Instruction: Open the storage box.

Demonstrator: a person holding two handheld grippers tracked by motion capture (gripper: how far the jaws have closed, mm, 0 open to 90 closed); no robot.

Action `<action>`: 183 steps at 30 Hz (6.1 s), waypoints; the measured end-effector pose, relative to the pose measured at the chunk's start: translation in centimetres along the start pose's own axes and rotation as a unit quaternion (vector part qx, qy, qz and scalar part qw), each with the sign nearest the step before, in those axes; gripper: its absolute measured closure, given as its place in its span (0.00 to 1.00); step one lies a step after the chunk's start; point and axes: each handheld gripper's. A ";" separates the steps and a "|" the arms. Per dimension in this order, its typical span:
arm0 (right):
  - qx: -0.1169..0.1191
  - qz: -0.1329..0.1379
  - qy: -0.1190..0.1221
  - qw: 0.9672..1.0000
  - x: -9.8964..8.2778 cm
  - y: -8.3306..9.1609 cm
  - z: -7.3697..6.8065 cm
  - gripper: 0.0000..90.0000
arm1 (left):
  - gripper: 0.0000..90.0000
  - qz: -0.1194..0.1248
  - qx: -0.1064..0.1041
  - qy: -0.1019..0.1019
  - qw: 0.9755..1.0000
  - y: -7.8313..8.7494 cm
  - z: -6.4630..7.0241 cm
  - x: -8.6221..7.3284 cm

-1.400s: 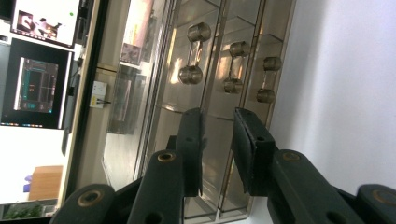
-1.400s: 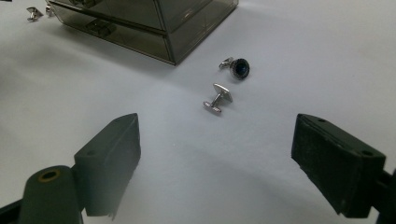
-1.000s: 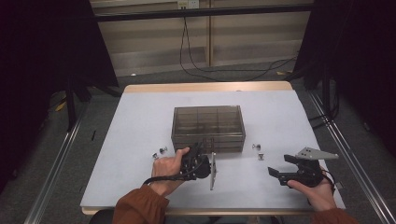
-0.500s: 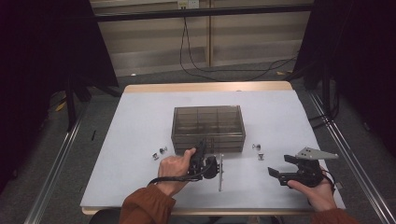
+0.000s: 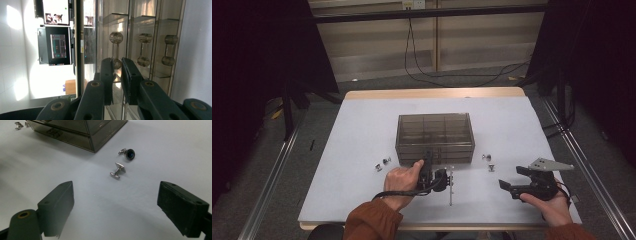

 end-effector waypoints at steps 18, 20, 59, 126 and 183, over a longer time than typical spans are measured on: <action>0.002 -0.004 -0.003 1.000 0.0 0.0 -0.1 0.15 | 0.89 -0.015 0.042 -0.028 0.999 -0.2 1.0 0.6; 0.002 -0.004 -0.003 1.000 0.0 0.0 -0.1 0.15 | 0.90 -0.013 0.041 -0.022 0.999 -0.2 1.0 0.5; 0.001 -0.009 -0.013 1.000 0.0 0.0 0.1 0.14 | 0.90 0.001 0.049 -0.015 0.999 2.1 1.4 0.2; 0.003 -0.013 -0.017 1.000 0.0 -0.1 0.1 0.13 | 0.67 0.083 -0.422 0.288 0.856 -4.9 -10.5 -5.5; 0.007 -0.016 -0.017 1.000 0.0 -0.1 0.1 0.13 | 0.85 0.083 -0.504 0.201 0.836 -4.9 -8.5 -3.1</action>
Point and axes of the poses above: each handheld gripper's, and its own axes: y roughly backward along the jaws, x roughly out of its top, z roughly to its right, and after that the axes turned 13 degrees about x, right-handed
